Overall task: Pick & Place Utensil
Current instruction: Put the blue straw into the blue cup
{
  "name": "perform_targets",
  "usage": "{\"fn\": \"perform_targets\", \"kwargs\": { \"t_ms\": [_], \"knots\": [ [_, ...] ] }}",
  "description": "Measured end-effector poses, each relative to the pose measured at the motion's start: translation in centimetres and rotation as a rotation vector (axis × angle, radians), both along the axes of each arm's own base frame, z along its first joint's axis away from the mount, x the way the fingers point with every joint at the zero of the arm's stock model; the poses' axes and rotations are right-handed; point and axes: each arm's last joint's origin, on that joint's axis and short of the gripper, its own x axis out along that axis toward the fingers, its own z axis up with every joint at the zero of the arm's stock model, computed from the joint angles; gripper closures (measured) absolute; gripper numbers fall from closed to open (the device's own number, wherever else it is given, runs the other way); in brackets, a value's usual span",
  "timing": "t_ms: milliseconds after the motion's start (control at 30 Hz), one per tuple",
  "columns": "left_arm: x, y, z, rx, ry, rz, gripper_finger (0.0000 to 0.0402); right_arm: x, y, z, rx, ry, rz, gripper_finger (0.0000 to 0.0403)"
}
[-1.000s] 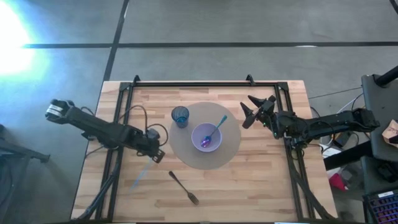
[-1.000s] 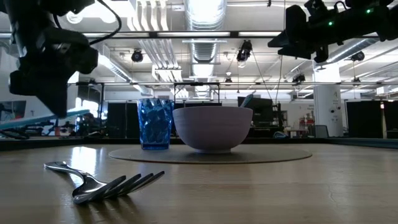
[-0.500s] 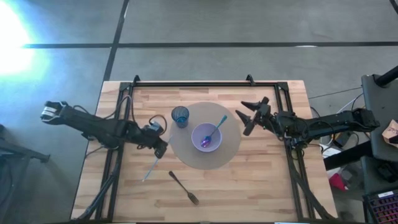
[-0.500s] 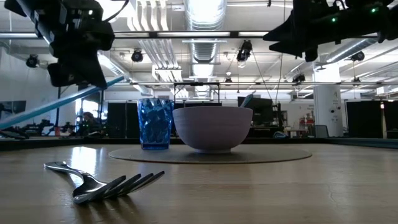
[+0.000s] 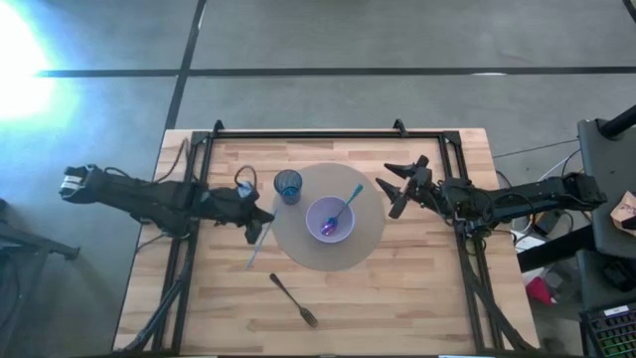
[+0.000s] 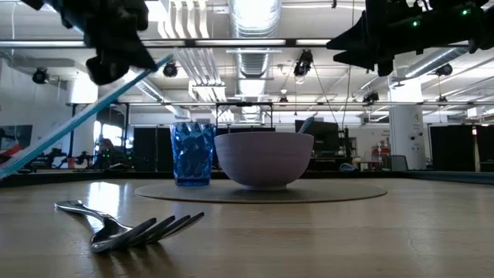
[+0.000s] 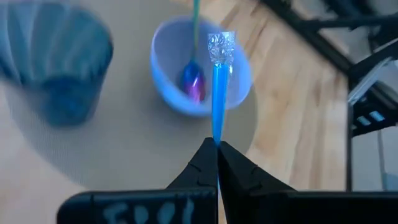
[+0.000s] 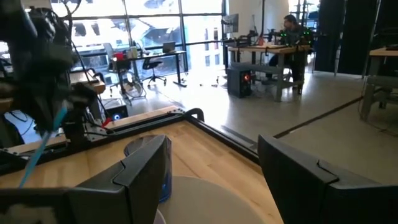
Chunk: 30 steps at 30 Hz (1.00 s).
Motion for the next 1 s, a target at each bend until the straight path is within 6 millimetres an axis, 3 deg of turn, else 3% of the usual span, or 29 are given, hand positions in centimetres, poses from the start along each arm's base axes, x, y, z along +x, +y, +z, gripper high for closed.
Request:
{"fn": "perform_targets", "kwargs": {
  "t_ms": [233, 400, 1000],
  "knots": [
    [0.0, 1.0, 4.1, 0.153, -0.115, -0.022, 0.0401, 0.0, 0.0, -0.1, 0.0, 0.012, -0.001, 0.0158],
    [0.0, 1.6, 5.9, 0.3, -0.159, 0.019, 0.0401, 0.0, 0.0, -0.1, -0.003, 0.016, -0.001, 0.0158],
    [0.4, 3.5, 8.2, 0.53, -0.298, 0.079, 0.0401, 0.0, 0.0, -0.1, -0.01, 0.019, -0.002, 0.0158]
  ]
}}
